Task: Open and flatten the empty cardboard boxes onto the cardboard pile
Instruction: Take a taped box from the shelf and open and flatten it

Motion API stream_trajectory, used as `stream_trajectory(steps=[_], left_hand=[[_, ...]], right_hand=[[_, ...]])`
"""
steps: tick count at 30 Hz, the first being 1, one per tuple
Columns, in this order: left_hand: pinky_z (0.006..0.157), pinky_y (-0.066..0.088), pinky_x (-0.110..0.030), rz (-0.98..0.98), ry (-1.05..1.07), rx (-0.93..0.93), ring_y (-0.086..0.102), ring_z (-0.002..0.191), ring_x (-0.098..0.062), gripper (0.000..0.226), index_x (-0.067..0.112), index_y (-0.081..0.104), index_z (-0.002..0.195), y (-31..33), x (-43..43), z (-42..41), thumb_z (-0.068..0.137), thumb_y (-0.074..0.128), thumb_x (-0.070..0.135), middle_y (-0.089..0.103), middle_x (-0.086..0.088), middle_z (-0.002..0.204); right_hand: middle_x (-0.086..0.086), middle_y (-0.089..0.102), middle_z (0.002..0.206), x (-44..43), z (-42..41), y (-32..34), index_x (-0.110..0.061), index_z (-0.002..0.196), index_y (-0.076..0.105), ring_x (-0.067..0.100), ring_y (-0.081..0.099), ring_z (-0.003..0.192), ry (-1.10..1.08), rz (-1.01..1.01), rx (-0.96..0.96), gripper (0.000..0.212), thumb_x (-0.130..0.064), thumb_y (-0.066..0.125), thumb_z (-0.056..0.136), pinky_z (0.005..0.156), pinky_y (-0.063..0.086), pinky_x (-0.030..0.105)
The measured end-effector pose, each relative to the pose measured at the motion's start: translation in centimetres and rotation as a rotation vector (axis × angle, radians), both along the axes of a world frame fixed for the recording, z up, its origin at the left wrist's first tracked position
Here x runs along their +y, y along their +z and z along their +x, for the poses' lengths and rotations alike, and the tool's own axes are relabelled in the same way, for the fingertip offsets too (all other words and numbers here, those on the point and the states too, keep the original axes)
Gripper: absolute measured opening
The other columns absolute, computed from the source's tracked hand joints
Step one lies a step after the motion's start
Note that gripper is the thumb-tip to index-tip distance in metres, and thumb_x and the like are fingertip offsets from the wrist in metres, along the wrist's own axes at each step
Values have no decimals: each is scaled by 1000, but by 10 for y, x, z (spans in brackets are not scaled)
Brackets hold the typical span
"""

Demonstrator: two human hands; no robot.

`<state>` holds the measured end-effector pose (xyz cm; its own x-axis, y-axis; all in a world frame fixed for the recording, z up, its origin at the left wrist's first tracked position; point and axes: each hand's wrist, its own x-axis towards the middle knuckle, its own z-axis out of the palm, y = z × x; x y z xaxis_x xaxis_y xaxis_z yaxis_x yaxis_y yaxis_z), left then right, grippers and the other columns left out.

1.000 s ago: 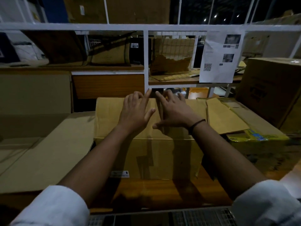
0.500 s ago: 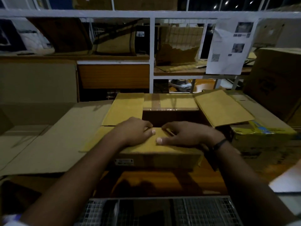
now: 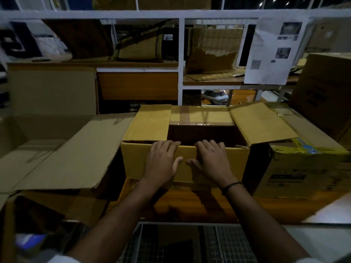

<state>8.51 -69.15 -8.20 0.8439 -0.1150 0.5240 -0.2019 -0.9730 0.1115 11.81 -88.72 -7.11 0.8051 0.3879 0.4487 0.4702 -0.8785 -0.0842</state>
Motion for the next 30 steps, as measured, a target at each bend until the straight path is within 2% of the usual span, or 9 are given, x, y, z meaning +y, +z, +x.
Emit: stream_trajectory(steps=[4,8,10,12,16,19,23,26,30], left_hand=[[126,17,-47,6,54,52,18,154,-26,76,25,29,160,6,1,-11,97,51,62,21,-5,169],[127,8,-52,12,149,-35,2,158,-32,79,29,24,161,29,14,-24,96,44,68,0,-9,173],[127,8,-55,0,246,-56,-6,158,-34,80,28,23,162,45,25,-25,96,46,67,-4,-11,172],[127,6,-57,-45,378,8,-12,157,-36,86,25,14,164,58,38,-24,96,44,69,-6,-13,172],[125,3,-59,-189,579,275,-9,154,-46,98,21,4,165,65,76,-19,93,40,77,-2,-18,171],[125,8,-59,-330,627,471,0,155,-47,102,23,4,165,59,92,-16,90,35,84,3,-14,172],[124,11,-59,-321,621,466,5,154,-47,100,24,4,165,53,93,-12,90,29,84,6,-14,171],[122,16,-61,-287,641,500,10,152,-51,101,24,7,165,57,94,-6,89,36,84,11,-17,170],[118,28,-59,-195,550,409,26,147,-46,85,23,32,157,64,76,1,91,50,74,30,-16,162]], right_hand=[[-9,60,115,-12,-3,16,-29,126,56,11,50,104,65,-14,122,58,-73,58,87,93,32,34],[-15,52,121,-27,-15,35,-35,134,52,3,29,99,61,10,281,61,-71,62,86,90,25,29],[-14,52,128,-27,-20,38,-36,139,48,2,24,102,72,26,310,64,-73,59,88,97,28,31],[-13,50,137,-22,-23,39,-38,143,45,1,21,105,86,57,335,66,-73,56,89,104,30,35],[-12,49,139,-10,-25,45,-39,147,41,1,19,105,149,39,390,63,-67,56,93,106,28,35],[-11,52,136,0,-22,45,-37,146,42,6,36,115,185,3,368,63,-69,54,93,111,27,39],[-10,59,130,11,-14,40,-35,143,45,14,49,123,168,-68,332,64,-74,49,92,116,29,46],[-11,62,122,14,-14,36,-34,135,51,11,55,115,149,-87,276,59,-74,49,92,109,36,41],[-11,62,114,15,-25,40,-30,128,56,8,57,104,170,-84,287,52,-67,57,92,98,43,34]])
